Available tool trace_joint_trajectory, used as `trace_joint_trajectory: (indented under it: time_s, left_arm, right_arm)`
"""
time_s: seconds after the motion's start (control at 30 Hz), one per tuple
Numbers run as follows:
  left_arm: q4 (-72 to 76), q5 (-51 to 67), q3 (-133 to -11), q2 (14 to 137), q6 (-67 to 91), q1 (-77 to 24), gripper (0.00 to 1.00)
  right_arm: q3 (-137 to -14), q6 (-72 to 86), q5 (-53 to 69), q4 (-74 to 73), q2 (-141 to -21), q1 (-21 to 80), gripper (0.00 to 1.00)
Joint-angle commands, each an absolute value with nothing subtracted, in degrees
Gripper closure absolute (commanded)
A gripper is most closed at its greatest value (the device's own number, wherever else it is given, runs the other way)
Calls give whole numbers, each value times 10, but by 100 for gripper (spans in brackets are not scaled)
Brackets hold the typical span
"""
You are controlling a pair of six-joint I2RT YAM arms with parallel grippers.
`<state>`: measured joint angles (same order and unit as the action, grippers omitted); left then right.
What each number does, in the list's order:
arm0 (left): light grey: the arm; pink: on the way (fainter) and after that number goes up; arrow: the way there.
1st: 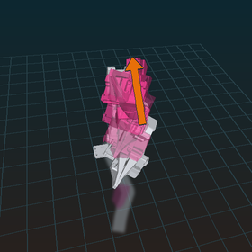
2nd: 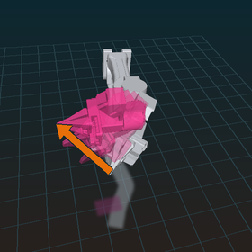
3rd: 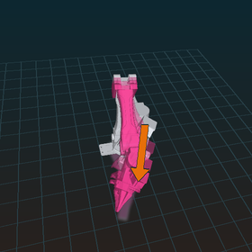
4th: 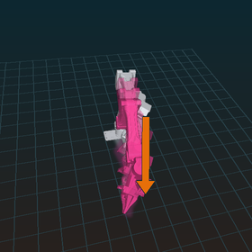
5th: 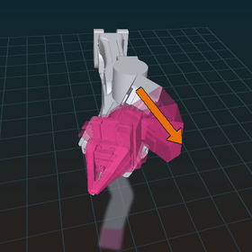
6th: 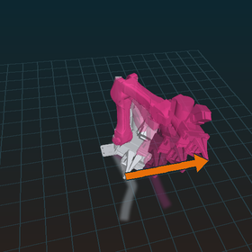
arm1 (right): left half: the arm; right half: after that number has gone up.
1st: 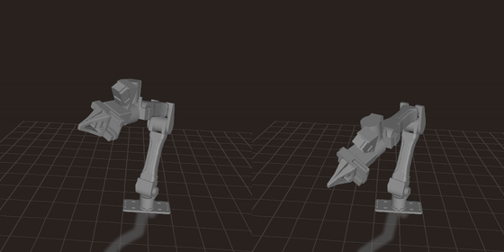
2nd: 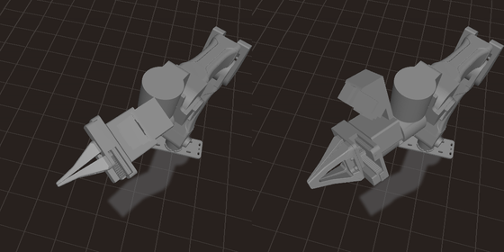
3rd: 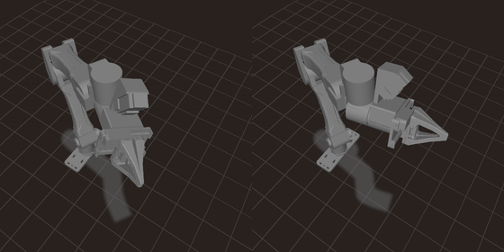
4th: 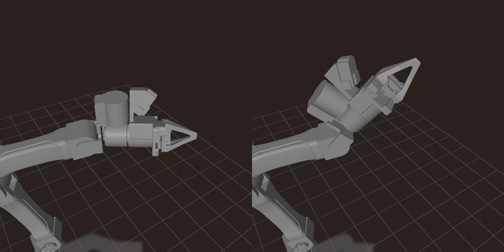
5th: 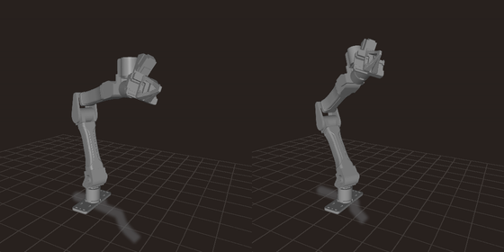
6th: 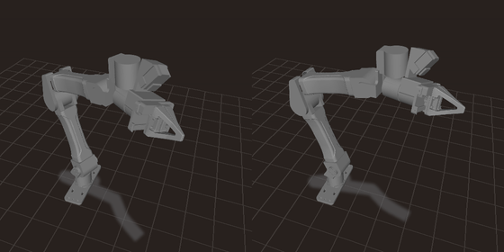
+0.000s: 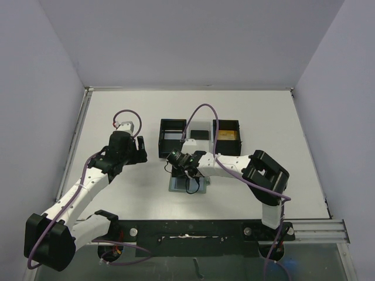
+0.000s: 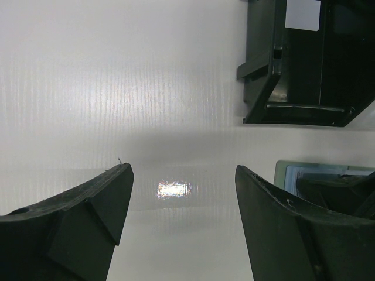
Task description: Take the credit cards out of the card holder
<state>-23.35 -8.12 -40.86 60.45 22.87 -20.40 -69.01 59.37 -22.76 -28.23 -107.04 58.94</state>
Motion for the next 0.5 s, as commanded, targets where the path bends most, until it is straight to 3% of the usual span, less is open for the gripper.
trace_joint_trajectory:
  time_s: [0.0, 0.07, 0.2, 0.47]
  left_arm:
    - [-217, -74, -421, 600, 229, -200, 30]
    - [-215, -70, -421, 600, 229, -200, 30]
    - [-215, -68, -421, 602, 228, -200, 30]
    - [-215, -68, -421, 601, 228, -199, 30]
  right_arm:
    - [-693, 574, -218, -280, -1070, 591, 42]
    - [-692, 569, -213, -276, -1066, 589, 42]
    - [-696, 557, -204, -276, -1069, 588, 30]
    - [-701, 554, -199, -282, -1084, 589, 33]
